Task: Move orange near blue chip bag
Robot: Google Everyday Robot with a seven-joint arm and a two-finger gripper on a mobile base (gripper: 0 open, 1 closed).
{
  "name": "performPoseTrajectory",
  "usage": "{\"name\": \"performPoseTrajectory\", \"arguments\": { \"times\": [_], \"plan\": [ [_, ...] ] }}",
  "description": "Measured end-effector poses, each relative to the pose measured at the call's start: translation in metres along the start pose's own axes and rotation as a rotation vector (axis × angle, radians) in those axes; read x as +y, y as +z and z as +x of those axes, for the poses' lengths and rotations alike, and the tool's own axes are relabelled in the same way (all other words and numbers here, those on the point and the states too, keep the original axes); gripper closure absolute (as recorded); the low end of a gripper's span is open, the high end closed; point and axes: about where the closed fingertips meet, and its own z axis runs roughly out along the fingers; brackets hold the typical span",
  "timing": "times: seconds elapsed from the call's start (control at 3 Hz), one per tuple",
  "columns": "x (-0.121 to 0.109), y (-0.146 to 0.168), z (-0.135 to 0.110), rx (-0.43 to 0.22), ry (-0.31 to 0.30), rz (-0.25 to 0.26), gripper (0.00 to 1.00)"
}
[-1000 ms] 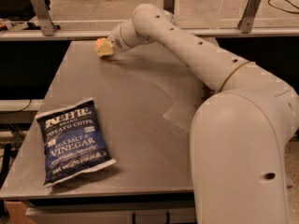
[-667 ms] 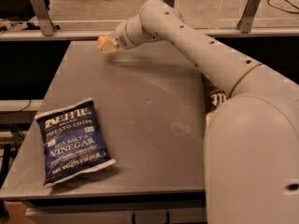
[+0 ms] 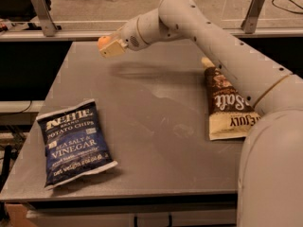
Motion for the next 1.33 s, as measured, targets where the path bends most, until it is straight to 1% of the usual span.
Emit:
{"name": "performPoseTrajectory", "arguments": {
  "times": [0.67,1.0,1.33],
  "plan": [
    [0.076,-0.035,0.011,-0.028,-0.104,-0.244,1.00],
    [0.109,-0.056,0.025,-0.012,-0.152,-0.356,1.00],
    [0.131,-0.078,0.046,0.021,-0.179,-0.452,1.00]
  ]
}}
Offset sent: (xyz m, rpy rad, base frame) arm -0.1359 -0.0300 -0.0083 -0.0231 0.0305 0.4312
